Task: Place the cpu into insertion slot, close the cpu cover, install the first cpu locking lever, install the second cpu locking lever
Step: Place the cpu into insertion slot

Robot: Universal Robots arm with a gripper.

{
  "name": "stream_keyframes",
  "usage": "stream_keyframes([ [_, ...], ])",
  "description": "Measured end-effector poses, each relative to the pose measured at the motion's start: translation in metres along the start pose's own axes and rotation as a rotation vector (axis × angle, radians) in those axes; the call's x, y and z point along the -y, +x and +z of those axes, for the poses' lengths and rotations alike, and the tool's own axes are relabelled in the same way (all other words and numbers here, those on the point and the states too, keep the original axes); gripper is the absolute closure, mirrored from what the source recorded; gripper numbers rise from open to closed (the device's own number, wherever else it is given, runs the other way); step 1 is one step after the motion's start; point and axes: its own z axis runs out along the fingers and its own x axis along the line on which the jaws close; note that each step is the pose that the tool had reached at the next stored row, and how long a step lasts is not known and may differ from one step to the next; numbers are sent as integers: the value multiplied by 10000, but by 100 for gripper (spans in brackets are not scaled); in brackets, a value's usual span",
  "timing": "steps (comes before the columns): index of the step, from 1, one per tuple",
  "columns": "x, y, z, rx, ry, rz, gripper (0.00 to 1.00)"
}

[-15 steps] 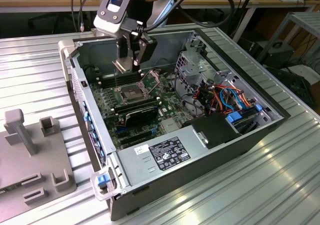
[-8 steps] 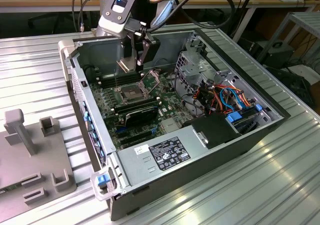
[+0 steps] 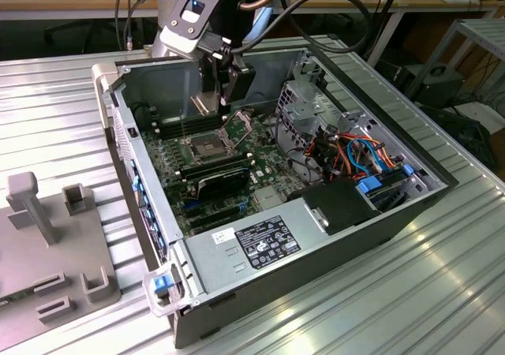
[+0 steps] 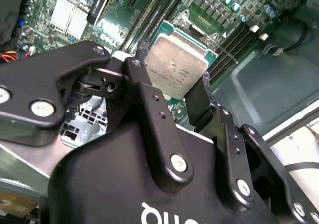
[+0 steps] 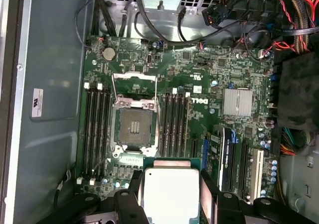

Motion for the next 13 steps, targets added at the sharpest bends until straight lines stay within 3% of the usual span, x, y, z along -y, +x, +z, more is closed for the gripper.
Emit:
stream_keyframes([
  [7, -1, 1, 6, 7, 0, -2, 45],
  [13, 1, 1, 49, 8, 0, -2, 45],
])
